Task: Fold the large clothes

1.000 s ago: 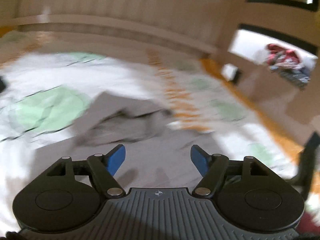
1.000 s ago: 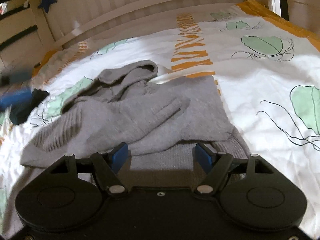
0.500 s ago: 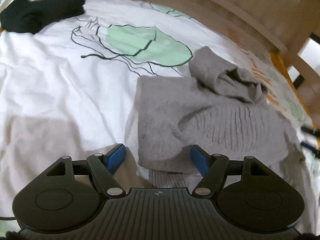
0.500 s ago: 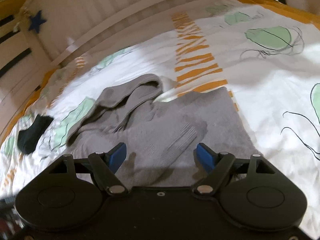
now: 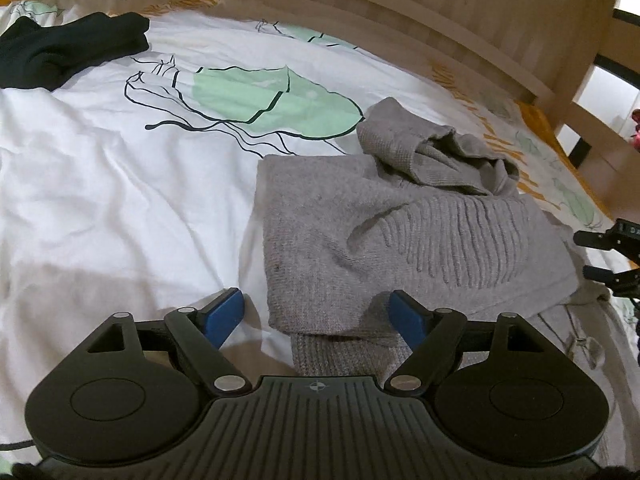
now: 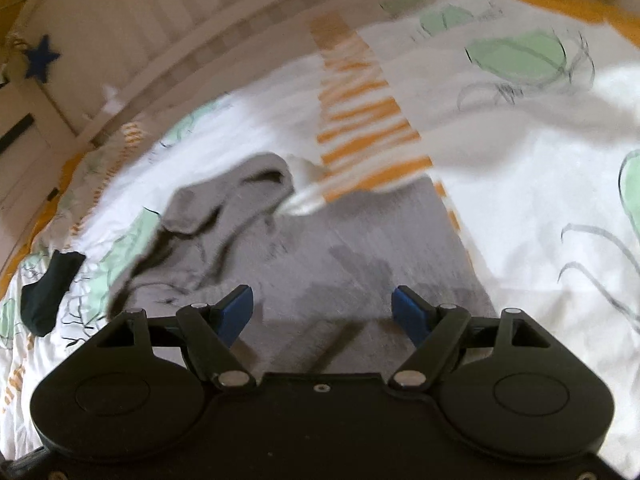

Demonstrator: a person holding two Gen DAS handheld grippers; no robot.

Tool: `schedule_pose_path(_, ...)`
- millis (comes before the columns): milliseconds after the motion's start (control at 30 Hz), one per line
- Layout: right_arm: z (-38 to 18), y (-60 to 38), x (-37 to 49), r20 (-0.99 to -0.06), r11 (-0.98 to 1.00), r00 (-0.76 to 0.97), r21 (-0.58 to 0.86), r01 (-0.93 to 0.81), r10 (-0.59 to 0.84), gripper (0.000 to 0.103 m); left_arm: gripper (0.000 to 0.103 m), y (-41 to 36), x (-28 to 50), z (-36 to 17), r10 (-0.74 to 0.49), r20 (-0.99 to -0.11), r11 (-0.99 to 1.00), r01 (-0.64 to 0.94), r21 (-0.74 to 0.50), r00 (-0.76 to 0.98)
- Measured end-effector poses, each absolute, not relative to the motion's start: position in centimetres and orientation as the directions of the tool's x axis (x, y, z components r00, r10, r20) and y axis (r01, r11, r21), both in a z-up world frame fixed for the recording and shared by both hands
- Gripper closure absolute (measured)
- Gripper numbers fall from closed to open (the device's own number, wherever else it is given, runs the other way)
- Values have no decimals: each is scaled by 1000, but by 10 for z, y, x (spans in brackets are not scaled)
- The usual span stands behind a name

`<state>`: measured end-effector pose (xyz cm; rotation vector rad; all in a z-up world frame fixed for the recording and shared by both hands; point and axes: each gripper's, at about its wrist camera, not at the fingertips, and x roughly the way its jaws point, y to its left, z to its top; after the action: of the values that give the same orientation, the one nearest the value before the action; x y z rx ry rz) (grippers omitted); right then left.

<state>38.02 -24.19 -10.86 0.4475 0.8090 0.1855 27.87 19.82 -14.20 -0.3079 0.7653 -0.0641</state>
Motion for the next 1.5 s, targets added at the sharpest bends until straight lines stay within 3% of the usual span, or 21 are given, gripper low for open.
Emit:
schedule_pose_path(33, -110, -242, 380, -654, 887, 679, 462, 9, 334, 26, 23, 198, 279, -142, -170, -671, 953, -54, -299, 722)
schedule_pose_path(67, -110, -242, 380, -651, 884, 679, 467, 6, 339, 35, 23, 198, 280, -142, -170, -670, 952, -54, -301, 723)
schedule_pose_path(133, -111, -240, 381, -656, 880, 664, 476, -7, 359, 61, 23, 198, 280, -142, -172, -669, 951, -54, -303, 723)
schedule_pose_path(167, -110, -238, 382, -659, 876, 652, 482, -16, 374, 85, 23, 199, 279, -141, -173, -667, 950, -55, -306, 724)
schedule_pose_path(267, -93, -225, 376, -636, 891, 662, 438, -116, 398, 87, 23, 202, 277, -138, -182, -655, 944, -57, -326, 734)
schedule_pose_path(433, -48, -238, 334, -495, 922, 793, 325, -210, 355, 88, 23, 214, 266, -118, -142, -560, 931, -82, -356, 816)
schedule_pose_path(533, -66, -257, 334, -568, 946, 769, 291, -145, 293, 88, 21, 221, 266, -113, -87, -533, 926, -129, -354, 842)
schedule_pose_path(633, -93, -263, 335, -631, 952, 722, 275, -133, 283, 87, 21, 225, 274, -123, -67, -583, 924, -171, -343, 810)
schedule_pose_path(733, -105, -260, 332, -651, 953, 701, 262, -151, 290, 79, 21, 223, 285, -139, -64, -661, 935, -186, -301, 748)
schedule_pose_path(833, -107, -261, 326, -666, 951, 682, 265, -162, 302, 79, 21, 218, 287, -139, -41, -672, 956, -167, -241, 739)
schedule_pose_path(967, -106, -264, 311, -726, 952, 616, 223, -208, 304, 79, 20, 221, 285, -142, -42, -667, 952, -171, -252, 744)
schedule_pose_path(1067, -100, -271, 302, -722, 955, 625, 209, -209, 295, 78, 19, 218, 283, -141, -36, -666, 955, -171, -243, 745)
schedule_pose_path(1133, -90, -279, 302, -675, 953, 674, 243, -183, 302, 67, 19, 218, 283, -142, -36, -665, 955, -171, -243, 746)
schedule_pose_path(1200, -83, -285, 309, -629, 952, 720, 267, -153, 292, 39, 19, 217, 285, -141, -36, -665, 955, -170, -242, 746)
schedule_pose_path(1233, -82, -286, 315, -618, 951, 732, 276, -141, 287, 37, 19, 217, 286, -141, -36, -664, 956, -168, -240, 746)
schedule_pose_path(1367, -90, -284, 345, -625, 953, 731, 280, -115, 272, 38, 19, 217, 287, -141, -31, -665, 958, -167, -232, 746)
schedule_pose_path(1433, -94, -280, 351, -631, 953, 724, 277, -123, 277, 44, 19, 216, 287, -141, -30, -666, 959, -166, -229, 745)
schedule_pose_path(1500, -97, -271, 357, -661, 956, 696, 256, -141, 280, 85, 18, 215, 288, -140, -24, -670, 961, -167, -220, 742)
